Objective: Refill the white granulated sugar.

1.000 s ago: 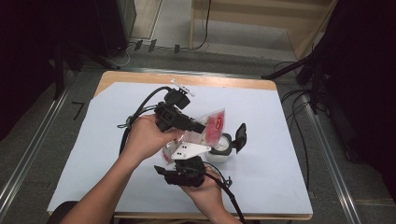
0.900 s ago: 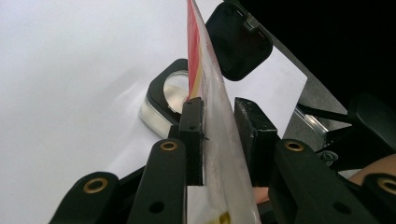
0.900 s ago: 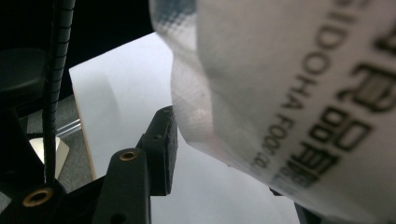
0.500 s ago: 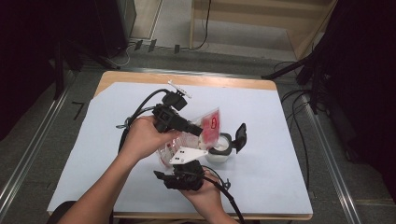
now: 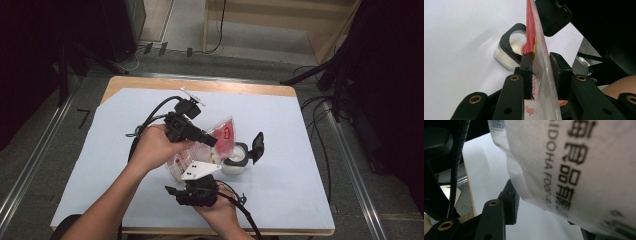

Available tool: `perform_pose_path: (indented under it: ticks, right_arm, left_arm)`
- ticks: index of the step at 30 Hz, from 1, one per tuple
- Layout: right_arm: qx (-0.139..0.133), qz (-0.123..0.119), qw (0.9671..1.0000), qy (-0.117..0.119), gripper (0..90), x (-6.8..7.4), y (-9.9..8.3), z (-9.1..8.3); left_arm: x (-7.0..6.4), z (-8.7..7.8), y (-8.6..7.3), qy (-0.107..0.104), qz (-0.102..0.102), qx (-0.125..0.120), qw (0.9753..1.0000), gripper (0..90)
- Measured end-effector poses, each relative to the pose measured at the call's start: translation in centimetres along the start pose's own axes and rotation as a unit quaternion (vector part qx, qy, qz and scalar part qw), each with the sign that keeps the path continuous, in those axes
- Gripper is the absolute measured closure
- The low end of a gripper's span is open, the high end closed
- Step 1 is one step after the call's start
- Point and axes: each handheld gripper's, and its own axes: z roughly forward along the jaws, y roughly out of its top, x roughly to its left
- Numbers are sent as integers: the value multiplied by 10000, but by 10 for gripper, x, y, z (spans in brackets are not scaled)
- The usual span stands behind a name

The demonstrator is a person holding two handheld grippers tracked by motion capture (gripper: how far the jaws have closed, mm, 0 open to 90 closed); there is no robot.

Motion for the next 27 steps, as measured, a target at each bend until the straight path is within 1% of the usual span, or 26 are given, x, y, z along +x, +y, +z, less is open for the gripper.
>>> perform_pose_path:
  ticks: [9, 16, 20, 27]
  right_arm:
    - [36, -53, 10000, -31, 550, 1, -4, 3]
    - [164, -48, 9999, -29, 551, 1, -10, 8]
    - [220, -15, 9997, -45, 551, 1, -12, 10]
    - [323, -27, 9995, -56, 554, 0, -15, 13]
  left_arm:
    - [0, 2, 0, 67, 27, -4, 10000, 741]
    - [2, 3, -1, 97, -17, 27, 9999, 741]
    - [4, 5, -2, 101, -6, 33, 9999, 742]
    - [7, 4, -5, 221, -38, 64, 9997, 785]
